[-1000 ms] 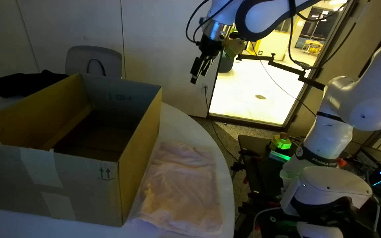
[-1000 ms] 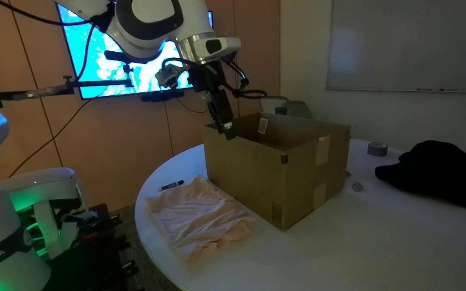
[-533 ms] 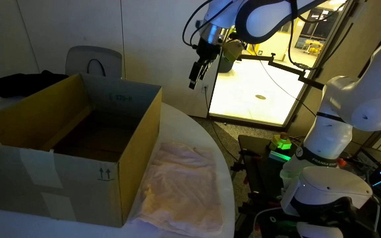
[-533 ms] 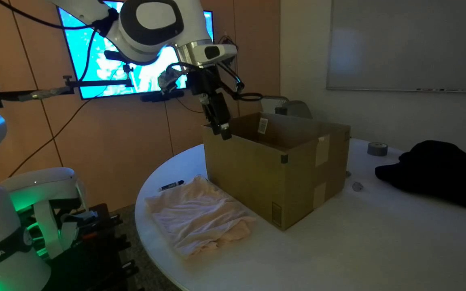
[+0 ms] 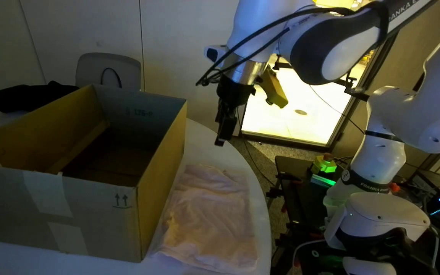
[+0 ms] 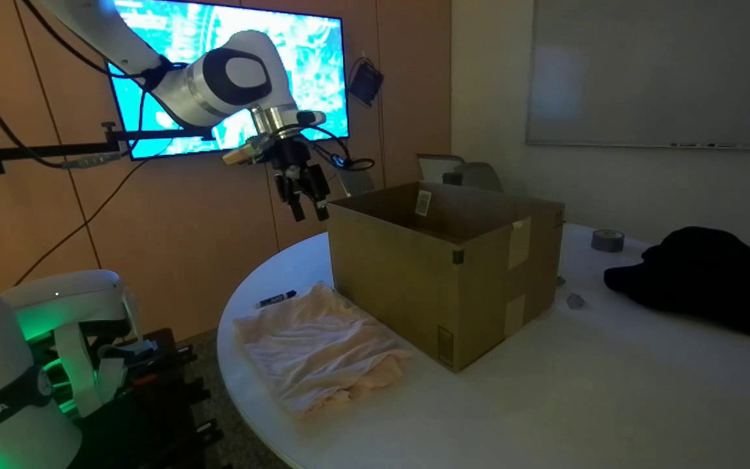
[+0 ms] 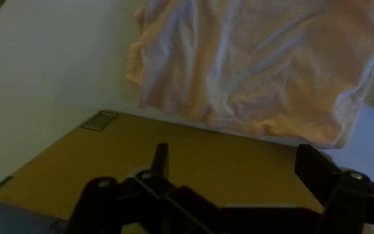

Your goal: Put the marker on the towel and wrap it, then put it in the box

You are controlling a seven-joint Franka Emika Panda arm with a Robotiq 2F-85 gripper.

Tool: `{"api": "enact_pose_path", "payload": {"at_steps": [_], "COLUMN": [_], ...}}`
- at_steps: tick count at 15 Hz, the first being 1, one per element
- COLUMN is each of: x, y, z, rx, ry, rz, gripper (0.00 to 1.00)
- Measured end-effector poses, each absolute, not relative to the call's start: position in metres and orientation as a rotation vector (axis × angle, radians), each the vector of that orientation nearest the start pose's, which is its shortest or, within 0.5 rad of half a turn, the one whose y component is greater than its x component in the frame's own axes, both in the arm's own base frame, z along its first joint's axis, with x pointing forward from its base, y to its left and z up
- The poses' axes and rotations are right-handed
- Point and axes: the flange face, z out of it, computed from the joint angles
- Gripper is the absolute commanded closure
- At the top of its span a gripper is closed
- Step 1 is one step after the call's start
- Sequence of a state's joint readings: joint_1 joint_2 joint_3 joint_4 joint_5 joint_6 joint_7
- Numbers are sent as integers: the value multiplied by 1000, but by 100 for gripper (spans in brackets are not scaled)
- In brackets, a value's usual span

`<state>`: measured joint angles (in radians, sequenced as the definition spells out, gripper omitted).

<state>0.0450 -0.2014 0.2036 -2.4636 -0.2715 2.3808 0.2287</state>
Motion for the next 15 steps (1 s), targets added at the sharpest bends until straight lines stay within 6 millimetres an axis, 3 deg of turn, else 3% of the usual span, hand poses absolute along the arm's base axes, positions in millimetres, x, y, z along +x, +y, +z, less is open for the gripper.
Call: {"api": "enact_pose_path", "payload": {"at_steps": [3,8,15], "x": [442,430,438], "y": [165,228,288], "z": [360,312,236], "rx": [-3281,-3189,-3069], "ry": [-539,-699,-703], "rz": [-247,-168,-39], "gripper": [0,0,0]}}
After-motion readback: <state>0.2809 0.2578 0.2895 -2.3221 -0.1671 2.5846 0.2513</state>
